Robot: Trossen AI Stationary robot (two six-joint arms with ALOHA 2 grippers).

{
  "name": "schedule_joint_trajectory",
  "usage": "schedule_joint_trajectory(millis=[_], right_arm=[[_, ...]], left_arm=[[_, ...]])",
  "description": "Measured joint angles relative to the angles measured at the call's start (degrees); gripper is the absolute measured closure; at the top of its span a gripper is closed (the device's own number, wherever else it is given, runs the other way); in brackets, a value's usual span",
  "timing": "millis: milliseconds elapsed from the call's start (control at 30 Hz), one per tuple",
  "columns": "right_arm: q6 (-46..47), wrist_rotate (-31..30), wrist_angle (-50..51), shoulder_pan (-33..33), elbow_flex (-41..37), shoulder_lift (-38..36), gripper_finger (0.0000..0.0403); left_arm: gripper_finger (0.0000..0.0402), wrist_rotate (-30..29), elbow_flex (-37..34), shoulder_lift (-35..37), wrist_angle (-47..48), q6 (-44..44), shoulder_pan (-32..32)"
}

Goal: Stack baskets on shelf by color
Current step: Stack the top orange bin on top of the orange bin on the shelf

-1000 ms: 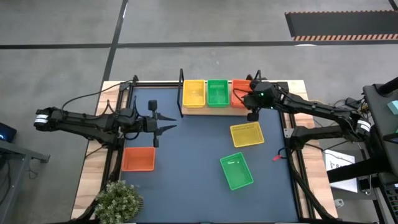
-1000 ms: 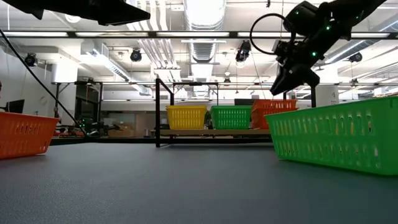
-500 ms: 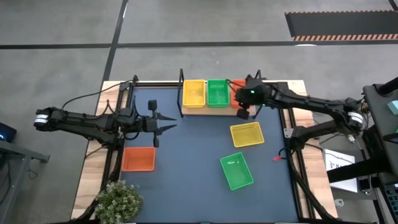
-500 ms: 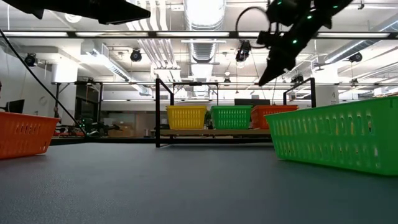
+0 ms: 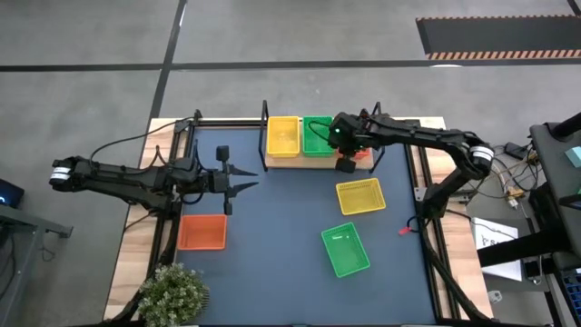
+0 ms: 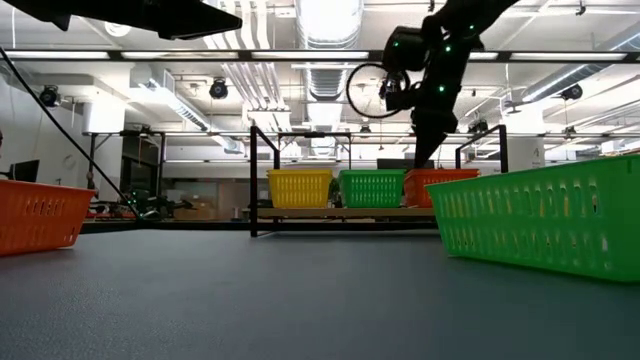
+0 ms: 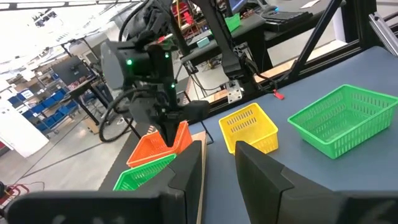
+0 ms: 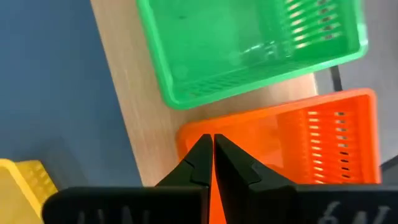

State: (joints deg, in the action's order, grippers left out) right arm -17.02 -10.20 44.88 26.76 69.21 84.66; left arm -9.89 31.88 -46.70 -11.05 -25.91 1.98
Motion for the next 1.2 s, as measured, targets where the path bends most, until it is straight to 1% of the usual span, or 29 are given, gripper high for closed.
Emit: schedule_joint_trajectory(millis=[133,300,633,833,900,1000,1033,1200], right_arm=[[-0.49,0.09,2.96,-0.02,0.15,1.38,0.0394],[-0.52,-0.05,7.79,0.0,0.09,1.26,0.0394],[-0.36,-0.14,6.84,-0.13,0.2,0.24,0.0394],[-0.37,-0.15,12.45,-1.05,5.57,-0.15,0.0394],[-0.56,1.6,16.5,-1.02,7.77,-0.2,0.0394],[-2.34,9.28,21.55,-0.95,8.83,-0.24,0.0394],[-2.69,10.91,22.4,-1.0,8.73,-0.24,0.0394],[-3.11,11.63,20.99,-0.96,5.35,0.14,0.0394]], left_arm=[[0.032,0.0,-0.02,0.01,0.0,0.01,0.02],[0.032,0.0,-0.02,0.0,0.0,0.0,0.02],[0.032,0.0,-0.04,0.0,0.0,0.0,0.0],[0.032,0.0,-0.04,0.0,-0.01,0.0,0.02],[0.032,0.0,-0.04,0.0,-0.02,0.0,0.02],[0.032,0.01,-0.04,0.0,-0.02,0.0,0.02],[0.032,0.01,-0.04,0.0,-0.02,0.0,0.01],[0.032,0.02,-0.04,0.0,-0.02,0.0,0.01]])
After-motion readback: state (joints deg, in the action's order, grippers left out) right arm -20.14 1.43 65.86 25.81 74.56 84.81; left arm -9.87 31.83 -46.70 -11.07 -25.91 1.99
